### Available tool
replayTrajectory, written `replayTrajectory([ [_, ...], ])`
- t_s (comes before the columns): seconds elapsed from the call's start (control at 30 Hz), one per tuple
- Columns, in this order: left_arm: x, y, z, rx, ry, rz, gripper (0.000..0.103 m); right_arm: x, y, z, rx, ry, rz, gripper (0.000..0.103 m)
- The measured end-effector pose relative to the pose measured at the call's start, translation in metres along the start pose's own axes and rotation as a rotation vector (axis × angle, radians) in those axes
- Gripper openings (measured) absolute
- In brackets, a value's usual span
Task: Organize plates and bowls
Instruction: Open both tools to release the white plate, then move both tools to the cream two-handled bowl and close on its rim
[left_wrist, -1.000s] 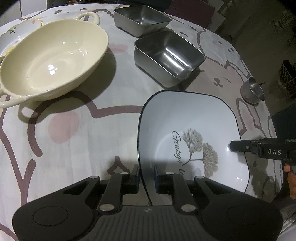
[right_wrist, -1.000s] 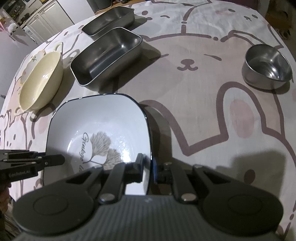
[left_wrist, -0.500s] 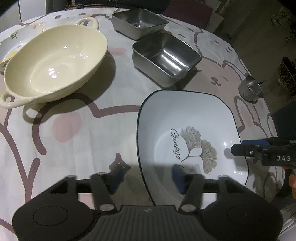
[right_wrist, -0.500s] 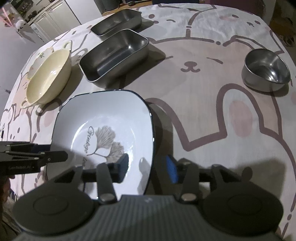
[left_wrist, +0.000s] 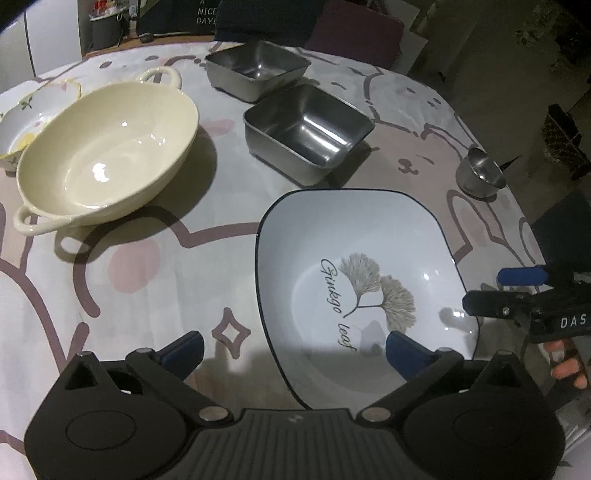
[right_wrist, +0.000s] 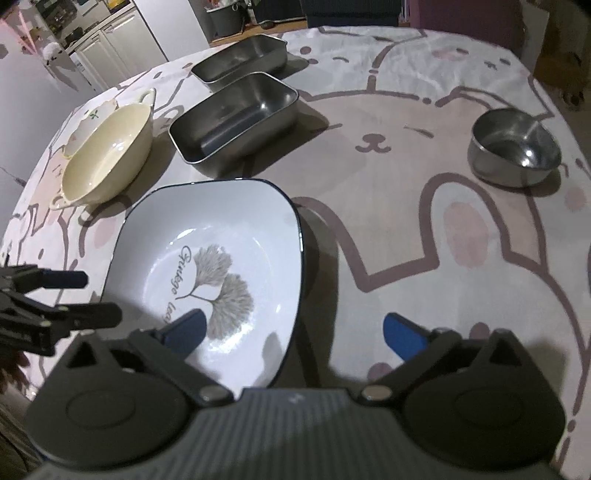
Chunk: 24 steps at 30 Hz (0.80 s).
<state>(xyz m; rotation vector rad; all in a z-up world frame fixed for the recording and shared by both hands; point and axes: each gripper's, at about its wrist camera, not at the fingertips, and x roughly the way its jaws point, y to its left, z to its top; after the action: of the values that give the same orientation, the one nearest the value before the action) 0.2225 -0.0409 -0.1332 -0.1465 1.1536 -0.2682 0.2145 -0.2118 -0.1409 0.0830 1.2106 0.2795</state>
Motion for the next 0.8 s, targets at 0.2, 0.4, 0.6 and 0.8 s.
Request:
replayTrajectory([
  [0.2,-0.034,-0.004,-0.003,0.028,-0.109,-0.022,0.103,-0.024,0.001,-0.001,-0.003,-0.108,0.016,0.103],
  [0.4,-0.075,0.014,0.000,-0.029,-0.263,0.023,0.103,-0.056,0.003,0.008,0.002,-0.297,0.052,0.103],
  [0.6,-0.094,0.047,0.010,-0.121,-0.332,0.095,0.103,-0.076,0.019,0.032,-0.068,-0.493,0.053,0.103],
  [0.8,-0.097,0.084,0.024,-0.224,-0.369,0.152,0.103,-0.075,0.035,0.083,-0.110,-0.557,0.117,0.103],
])
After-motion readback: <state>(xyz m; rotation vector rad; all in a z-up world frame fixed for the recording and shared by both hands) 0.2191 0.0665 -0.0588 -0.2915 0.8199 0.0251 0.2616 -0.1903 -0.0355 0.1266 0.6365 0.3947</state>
